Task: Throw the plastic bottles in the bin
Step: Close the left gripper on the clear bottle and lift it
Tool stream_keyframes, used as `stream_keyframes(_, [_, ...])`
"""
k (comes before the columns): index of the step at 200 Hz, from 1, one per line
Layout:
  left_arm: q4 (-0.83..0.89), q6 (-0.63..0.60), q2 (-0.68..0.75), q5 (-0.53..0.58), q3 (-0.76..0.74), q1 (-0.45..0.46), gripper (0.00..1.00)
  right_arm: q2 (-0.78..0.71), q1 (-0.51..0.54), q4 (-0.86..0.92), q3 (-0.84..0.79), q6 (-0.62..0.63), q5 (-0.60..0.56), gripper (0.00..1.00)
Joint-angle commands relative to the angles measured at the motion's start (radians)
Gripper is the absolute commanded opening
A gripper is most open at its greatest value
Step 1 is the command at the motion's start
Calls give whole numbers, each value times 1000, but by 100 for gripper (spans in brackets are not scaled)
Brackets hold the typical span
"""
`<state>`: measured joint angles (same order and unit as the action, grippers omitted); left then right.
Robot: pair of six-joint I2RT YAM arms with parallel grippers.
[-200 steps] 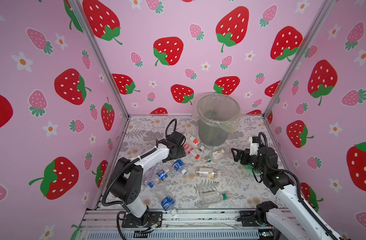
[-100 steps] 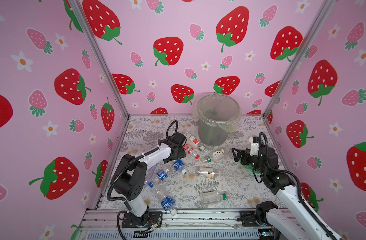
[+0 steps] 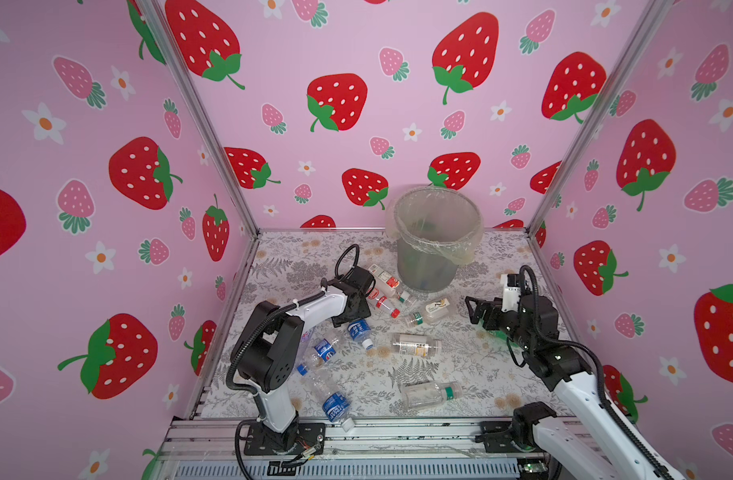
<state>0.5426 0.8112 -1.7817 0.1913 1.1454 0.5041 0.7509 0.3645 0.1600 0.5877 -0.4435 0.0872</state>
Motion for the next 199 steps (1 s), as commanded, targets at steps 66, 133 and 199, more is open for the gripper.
stream_keyframes(66, [10, -1, 42, 11, 51, 1, 60, -16, -2, 30, 8, 19, -24, 99])
stream_keyframes(133, [-3, -42, 164, -59, 37, -6, 58, -33, -2, 36, -4, 6, -61, 99])
stream_keyframes(199, [-109, -139, 353, -114, -56, -13, 58, -50, -2, 27, -24, -3, -87, 99])
